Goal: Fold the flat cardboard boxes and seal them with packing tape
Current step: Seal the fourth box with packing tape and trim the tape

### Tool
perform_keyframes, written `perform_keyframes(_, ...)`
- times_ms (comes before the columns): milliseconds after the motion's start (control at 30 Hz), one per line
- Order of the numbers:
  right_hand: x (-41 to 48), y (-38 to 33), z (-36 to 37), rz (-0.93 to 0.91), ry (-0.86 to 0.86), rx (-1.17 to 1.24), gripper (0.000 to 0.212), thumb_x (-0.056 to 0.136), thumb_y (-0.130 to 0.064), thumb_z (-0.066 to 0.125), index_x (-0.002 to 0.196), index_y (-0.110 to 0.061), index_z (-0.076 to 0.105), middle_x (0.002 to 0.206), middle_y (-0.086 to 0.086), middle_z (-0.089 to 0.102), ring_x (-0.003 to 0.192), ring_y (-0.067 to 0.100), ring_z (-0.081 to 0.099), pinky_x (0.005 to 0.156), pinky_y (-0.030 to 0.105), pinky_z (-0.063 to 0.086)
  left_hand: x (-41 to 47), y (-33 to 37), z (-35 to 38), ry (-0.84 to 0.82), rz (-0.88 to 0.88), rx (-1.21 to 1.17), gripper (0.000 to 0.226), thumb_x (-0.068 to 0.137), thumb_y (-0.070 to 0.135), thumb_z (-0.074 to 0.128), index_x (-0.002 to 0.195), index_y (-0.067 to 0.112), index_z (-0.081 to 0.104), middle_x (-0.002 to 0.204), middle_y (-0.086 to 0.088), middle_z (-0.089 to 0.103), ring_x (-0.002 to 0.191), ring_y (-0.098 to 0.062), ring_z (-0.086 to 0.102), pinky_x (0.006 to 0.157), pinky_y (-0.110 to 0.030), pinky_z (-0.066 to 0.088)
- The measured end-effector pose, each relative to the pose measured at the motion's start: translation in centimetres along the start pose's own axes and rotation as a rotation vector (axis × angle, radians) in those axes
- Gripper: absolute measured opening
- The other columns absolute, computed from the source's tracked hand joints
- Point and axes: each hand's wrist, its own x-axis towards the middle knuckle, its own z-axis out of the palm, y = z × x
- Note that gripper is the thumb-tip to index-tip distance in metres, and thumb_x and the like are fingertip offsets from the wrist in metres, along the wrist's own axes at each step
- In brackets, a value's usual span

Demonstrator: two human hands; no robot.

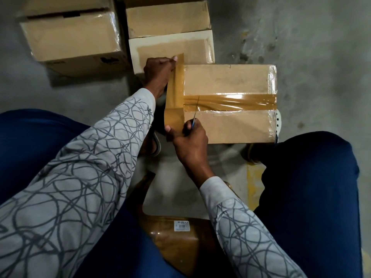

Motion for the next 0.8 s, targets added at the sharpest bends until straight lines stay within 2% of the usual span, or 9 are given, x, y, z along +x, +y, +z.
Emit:
perform_keyframes(67,0.0,0.0,0.1,0.002,-0.001,-0.007,0.048,0.068,-0.046,0.08,0.074,-0.026,0.036,0.078,0.008,0.067,0.077,0.031,0.069,0.075,0.05,0.055,0.4,0.1,0.0,-0.022,-0.04,0.027,0.029,0.08,0.043,0.079,0.066,0.02,0.068,0.074,0.005,0.07,0.071,-0.013,0.065,0.068,-0.027,0.055)
perform_keyframes(133,-0.1,0.0,0.3,0.006,-0.009,-0.007,0.048,0.069,-0.044,0.081,0.075,-0.026,0.036,0.079,0.007,0.067,0.077,0.031,0.069,0.075,0.05,0.055,0.3,0.1,0.0,-0.081,-0.149,0.079,0.027,0.085,0.043,0.072,0.089,0.017,0.067,0.087,0.001,0.068,0.081,-0.016,0.066,0.069,-0.027,0.056)
perform_keyframes(233,-0.4,0.1,0.4,0.009,-0.013,0.015,0.048,0.067,-0.047,0.079,0.074,-0.028,0.036,0.077,0.007,0.066,0.076,0.031,0.07,0.073,0.051,0.056,0.3,-0.5,-0.2,-0.001,-0.168,0.144,0.033,0.092,0.032,0.058,0.117,0.011,0.066,0.109,-0.005,0.069,0.1,-0.023,0.066,0.083,-0.033,0.057)
perform_keyframes(300,-0.4,0.0,0.5,0.012,-0.007,0.025,0.047,0.065,-0.049,0.078,0.074,-0.028,0.036,0.077,0.006,0.067,0.076,0.03,0.07,0.073,0.051,0.056,-0.4,-0.2,-0.4,0.113,0.048,0.182,0.029,0.095,0.023,0.055,0.12,0.019,0.07,0.123,0.0,0.069,0.111,-0.015,0.062,0.095,-0.024,0.049)
perform_keyframes(333,-0.4,-0.1,0.5,0.01,-0.003,0.031,0.047,0.064,-0.051,0.077,0.074,-0.029,0.037,0.078,0.006,0.067,0.076,0.03,0.07,0.074,0.05,0.056,-0.9,0.1,-0.3,0.099,0.195,0.215,0.03,0.096,0.021,0.055,0.122,0.021,0.07,0.127,0.002,0.067,0.114,-0.01,0.06,0.097,-0.019,0.045)
perform_keyframes(433,-0.5,-0.3,0.7,0.009,-0.006,0.037,0.048,0.062,-0.054,0.076,0.074,-0.029,0.037,0.079,0.007,0.067,0.076,0.03,0.07,0.074,0.05,0.056,-1.8,0.3,0.4,-0.137,0.461,0.31,0.03,0.099,0.022,0.054,0.125,0.023,0.069,0.129,0.004,0.067,0.118,-0.008,0.059,0.1,-0.016,0.043)
perform_keyframes(533,-0.5,-0.2,0.4,0.005,0.013,0.027,0.047,0.07,-0.044,0.081,0.075,-0.026,0.038,0.076,0.004,0.062,0.076,0.028,0.066,0.075,0.048,0.056,-1.9,-0.6,1.2,-0.328,0.536,0.438,0.035,0.104,0.019,0.044,0.135,0.016,0.062,0.137,-0.004,0.061,0.127,-0.018,0.054,0.1,-0.016,0.035)
perform_keyframes(700,-0.6,-0.2,-0.6,-0.008,0.058,0.03,0.042,0.081,-0.036,0.08,0.081,-0.018,0.042,0.07,-0.005,0.05,0.064,0.015,0.047,0.067,0.032,0.044,-1.3,-1.7,1.7,-0.406,0.511,0.418,0.037,0.107,0.023,0.031,0.137,0.016,0.053,0.139,-0.007,0.05,0.123,-0.018,0.049,0.096,-0.019,0.034)
perform_keyframes(800,-1.3,0.1,-0.7,-0.04,0.074,0.018,0.041,0.083,-0.034,0.078,0.081,-0.018,0.041,0.071,-0.003,0.051,0.067,0.02,0.052,0.068,0.035,0.048,-0.9,-2.0,1.8,-0.419,0.494,0.408,0.038,0.106,0.03,0.03,0.135,0.019,0.053,0.139,-0.004,0.049,0.123,-0.016,0.048,0.103,-0.028,0.039)
